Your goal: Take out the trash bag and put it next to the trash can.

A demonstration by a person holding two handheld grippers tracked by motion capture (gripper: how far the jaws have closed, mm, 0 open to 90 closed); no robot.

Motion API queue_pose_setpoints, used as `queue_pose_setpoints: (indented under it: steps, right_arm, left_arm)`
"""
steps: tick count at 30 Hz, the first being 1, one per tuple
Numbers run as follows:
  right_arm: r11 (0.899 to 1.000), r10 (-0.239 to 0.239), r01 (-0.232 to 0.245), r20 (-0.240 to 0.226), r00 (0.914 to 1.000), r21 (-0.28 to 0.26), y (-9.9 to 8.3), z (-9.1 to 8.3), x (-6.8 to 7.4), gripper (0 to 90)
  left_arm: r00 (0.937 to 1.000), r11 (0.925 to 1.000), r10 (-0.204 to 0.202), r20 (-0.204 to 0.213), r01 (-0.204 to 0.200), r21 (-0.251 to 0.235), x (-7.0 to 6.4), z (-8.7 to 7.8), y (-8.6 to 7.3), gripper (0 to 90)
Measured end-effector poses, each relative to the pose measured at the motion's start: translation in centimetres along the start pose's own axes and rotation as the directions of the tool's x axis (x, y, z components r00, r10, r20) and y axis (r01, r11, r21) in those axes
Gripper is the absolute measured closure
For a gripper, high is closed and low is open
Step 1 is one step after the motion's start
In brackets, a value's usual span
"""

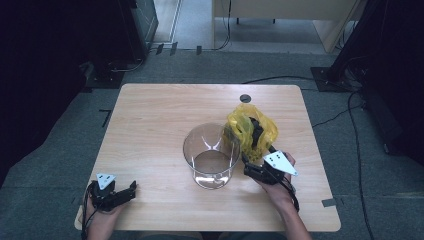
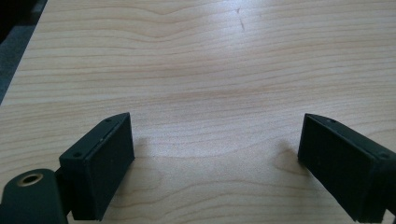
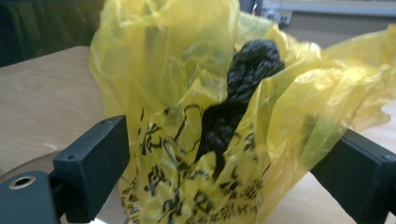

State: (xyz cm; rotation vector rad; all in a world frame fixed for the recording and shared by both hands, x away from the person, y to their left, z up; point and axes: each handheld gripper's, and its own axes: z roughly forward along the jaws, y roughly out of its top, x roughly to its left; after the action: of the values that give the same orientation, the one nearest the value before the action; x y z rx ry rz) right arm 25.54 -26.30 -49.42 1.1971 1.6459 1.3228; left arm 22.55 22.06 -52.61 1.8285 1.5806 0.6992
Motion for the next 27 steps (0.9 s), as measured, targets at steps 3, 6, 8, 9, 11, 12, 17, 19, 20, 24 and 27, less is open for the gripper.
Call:
queue_pose_setpoints:
  steps: [3,6,8,9,11,12,17,19,20,24,27]
  right_arm:
    - [1.000,0.002,0.000,-0.035,0.9994,0.032,-0.3,-0.5,-0.3,1.1]
    - [0.998,-0.012,0.015,-0.054,0.9985,0.064,-0.5,-0.9,-0.5,0.0]
    - [0.996,-0.031,0.036,-0.063,0.9975,0.078,-0.7,-1.2,-0.6,0.0]
    - [0.996,-0.032,0.037,-0.069,0.9971,0.086,-0.8,-1.4,-0.6,0.0]
    - [0.994,-0.034,0.041,-0.068,0.9971,0.099,-0.9,-1.8,-0.8,0.0]
    - [0.994,-0.035,0.042,-0.067,0.9971,0.104,-0.9,-2.0,-0.9,0.0]
    - [0.991,-0.039,0.046,-0.056,0.9977,0.128,-1.5,-3.0,-1.5,0.0]
    - [0.990,-0.040,0.046,-0.047,0.9981,0.136,-1.6,-3.4,-1.9,0.0]
    - [0.989,-0.041,0.046,-0.041,0.9983,0.138,-1.7,-3.6,-2.1,0.0]
    - [0.988,-0.044,0.047,-0.023,0.9988,0.150,-1.9,-4.4,-2.9,0.0]
    - [0.986,-0.048,0.049,-0.011,0.9988,0.158,-2.2,-5.0,-3.4,0.0]
  left_arm:
    - [1.0000,1.0000,0.000,0.000,0.000,0.000,0.0,0.0,0.0,10.0]
    - [1.0000,1.0000,0.000,0.000,0.000,0.000,0.0,0.0,0.0,10.0]
    - [1.0000,1.0000,-0.001,0.001,0.001,0.000,0.0,0.0,0.0,10.0]
    - [1.0000,1.0000,0.000,0.000,0.000,0.000,0.0,0.0,0.0,10.0]
    - [1.0000,1.0000,-0.001,0.001,0.001,0.000,0.0,0.0,0.0,10.0]
    - [1.0000,1.0000,0.000,0.001,0.000,0.000,0.0,0.0,0.0,10.0]
    - [1.0000,1.0000,0.000,0.000,0.000,0.000,0.0,0.0,0.0,10.0]
    - [1.0000,1.0000,0.000,0.000,0.000,0.000,0.0,0.0,0.0,10.0]
    - [1.0000,1.0000,0.000,0.000,0.000,0.000,0.0,0.0,0.0,10.0]
    - [1.0000,1.0000,0.000,0.000,0.000,0.000,0.0,0.0,0.0,10.0]
    - [1.0000,1.0000,0.000,0.000,0.000,0.000,0.0,0.0,0.0,10.0]
